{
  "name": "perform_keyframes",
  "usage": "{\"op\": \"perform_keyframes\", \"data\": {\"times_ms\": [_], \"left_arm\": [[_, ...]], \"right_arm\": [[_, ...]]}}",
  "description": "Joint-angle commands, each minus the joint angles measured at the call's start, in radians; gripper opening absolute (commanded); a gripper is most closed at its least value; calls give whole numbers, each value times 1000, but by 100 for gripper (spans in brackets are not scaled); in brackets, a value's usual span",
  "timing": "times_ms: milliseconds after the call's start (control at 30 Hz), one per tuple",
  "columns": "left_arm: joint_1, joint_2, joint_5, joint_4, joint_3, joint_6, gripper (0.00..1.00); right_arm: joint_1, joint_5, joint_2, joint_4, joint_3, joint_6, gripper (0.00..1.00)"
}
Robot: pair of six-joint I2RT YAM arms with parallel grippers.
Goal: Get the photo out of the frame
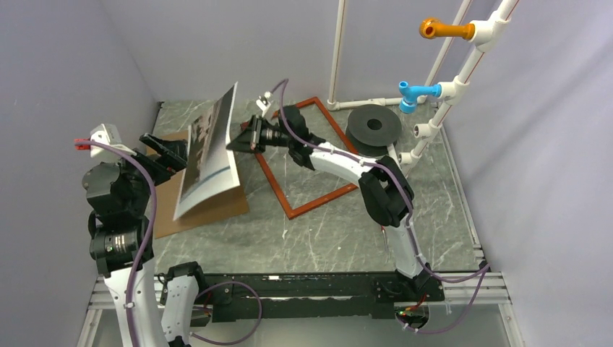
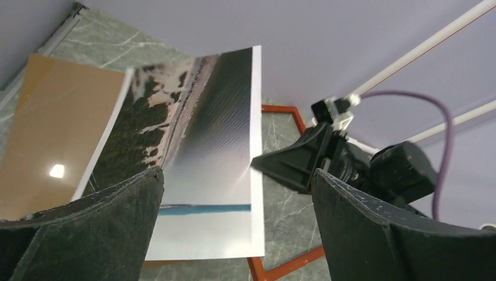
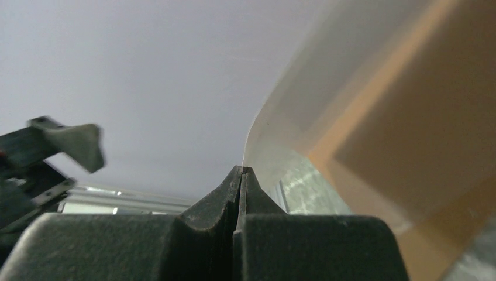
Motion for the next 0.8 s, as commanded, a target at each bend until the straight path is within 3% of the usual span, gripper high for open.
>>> {"op": "perform_keyframes", "data": {"times_ms": [0,267,767], "left_arm": [[-2,-5,8,16,-31,18,99],[-3,-7,12,9,-67,32,99],[-2,-2,20,26,-105,31,99]], "right_arm": [[31,165,-77,176,-214,54,0],[87,336,8,196,-345,97,0],[113,367,150,186,-324,165,0]]}}
